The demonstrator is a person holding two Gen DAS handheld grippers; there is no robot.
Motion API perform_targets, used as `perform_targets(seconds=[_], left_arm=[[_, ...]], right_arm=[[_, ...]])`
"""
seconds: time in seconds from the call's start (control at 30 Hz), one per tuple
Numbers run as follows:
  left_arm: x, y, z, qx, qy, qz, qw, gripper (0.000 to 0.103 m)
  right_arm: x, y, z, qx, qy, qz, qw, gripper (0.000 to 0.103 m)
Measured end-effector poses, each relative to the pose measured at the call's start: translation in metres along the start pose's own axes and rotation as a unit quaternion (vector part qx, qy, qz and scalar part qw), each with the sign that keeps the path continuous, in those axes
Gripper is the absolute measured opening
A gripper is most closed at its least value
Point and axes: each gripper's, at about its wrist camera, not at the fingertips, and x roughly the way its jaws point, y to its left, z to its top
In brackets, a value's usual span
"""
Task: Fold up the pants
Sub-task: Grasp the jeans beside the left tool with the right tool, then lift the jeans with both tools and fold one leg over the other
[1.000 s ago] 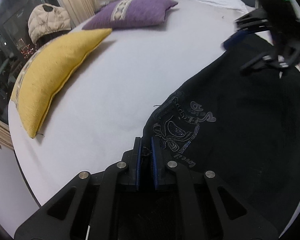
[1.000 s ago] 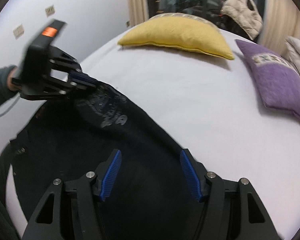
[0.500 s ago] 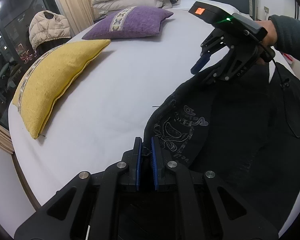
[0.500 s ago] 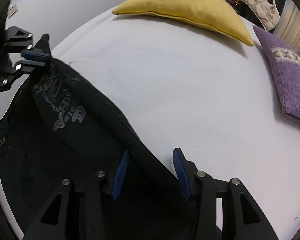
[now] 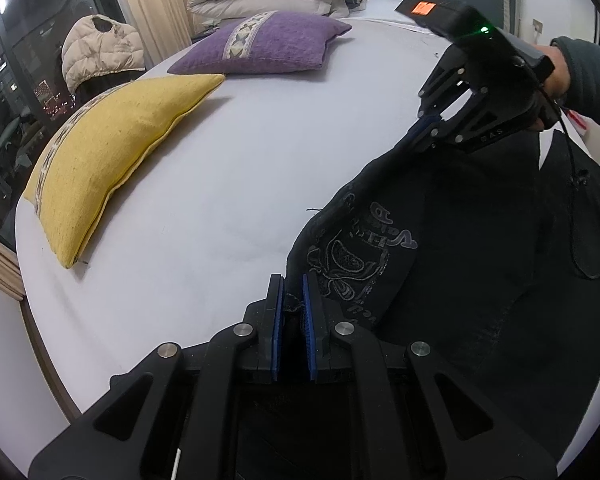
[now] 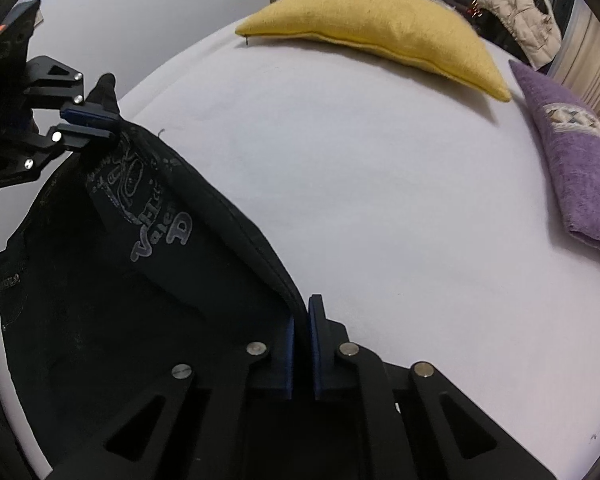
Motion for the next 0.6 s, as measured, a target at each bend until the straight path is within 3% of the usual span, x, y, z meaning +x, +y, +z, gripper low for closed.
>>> perform_targets(seconds=[0.33,0.6], left_arm=[[-0.035,-0.020,-0.015,-0.013,-0.015,0.005,0.9998,0.008],[-0.083,-0.061,-0.061,-0.019,-0.026,-0.023,0.9992,0.008]], right_arm=[[-0.033,0.068,-0.021,-0.011,-0.038,-0.069,0.997,0.004],[-0.051,0.123,-0.047,-0.014,-0.061,-0.071,0.996,0.004]])
